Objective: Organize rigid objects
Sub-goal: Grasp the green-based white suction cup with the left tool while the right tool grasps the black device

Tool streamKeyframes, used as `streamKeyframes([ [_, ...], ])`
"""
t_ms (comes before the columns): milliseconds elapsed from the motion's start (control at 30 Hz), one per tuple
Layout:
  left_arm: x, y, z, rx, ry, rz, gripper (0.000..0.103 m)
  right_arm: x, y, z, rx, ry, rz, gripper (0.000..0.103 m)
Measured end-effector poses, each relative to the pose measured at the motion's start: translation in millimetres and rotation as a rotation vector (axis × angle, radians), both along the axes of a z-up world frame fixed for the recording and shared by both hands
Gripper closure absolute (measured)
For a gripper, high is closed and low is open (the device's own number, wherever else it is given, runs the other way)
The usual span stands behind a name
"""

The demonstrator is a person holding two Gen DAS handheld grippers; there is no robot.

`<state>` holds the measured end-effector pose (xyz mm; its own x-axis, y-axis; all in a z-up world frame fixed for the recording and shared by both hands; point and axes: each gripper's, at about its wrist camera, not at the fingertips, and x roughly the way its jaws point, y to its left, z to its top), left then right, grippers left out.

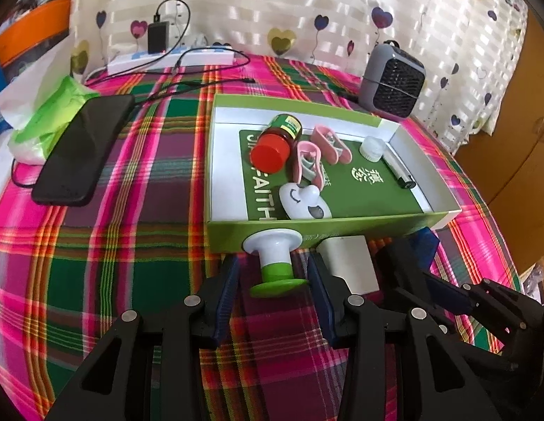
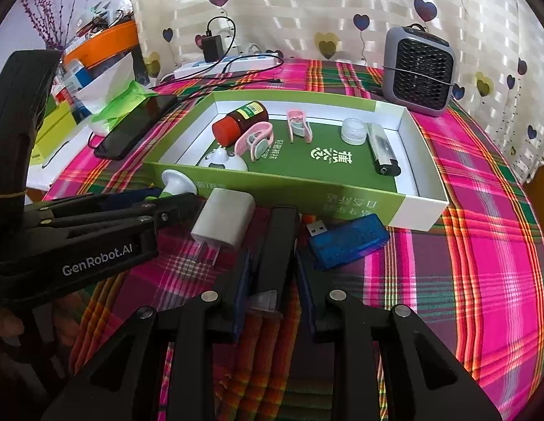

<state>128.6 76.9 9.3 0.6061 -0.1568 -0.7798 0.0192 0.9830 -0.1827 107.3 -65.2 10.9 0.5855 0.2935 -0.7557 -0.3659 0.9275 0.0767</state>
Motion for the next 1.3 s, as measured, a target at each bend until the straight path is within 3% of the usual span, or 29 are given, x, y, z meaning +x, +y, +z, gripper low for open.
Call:
streamKeyframes([
  [333, -0.4, 5.3, -1.2, -0.055, -0.010, 0.007, 0.063, 5.3, -2.7, -4.7, 0.019, 0.034, -0.010, 0.076],
  [633, -1.0, 5.5, -1.2, -0.055, -0.011, 0.007, 0.064, 6.1, -3.9, -4.6, 0.029, 0.038, -0.015, 0.076],
  [767, -0.9, 5.8, -1.1, -0.044, -0.011, 0.016, 0.071, 6.0, -3.9, -4.8, 0.029, 0.037, -0.015, 0.076],
  [1300, -1.6, 7.5, -1.3, -0.050, -0.012, 0.019, 0.071, 5.8, -3.9, -4.2, 0.032, 0.035, -0.020, 0.078],
])
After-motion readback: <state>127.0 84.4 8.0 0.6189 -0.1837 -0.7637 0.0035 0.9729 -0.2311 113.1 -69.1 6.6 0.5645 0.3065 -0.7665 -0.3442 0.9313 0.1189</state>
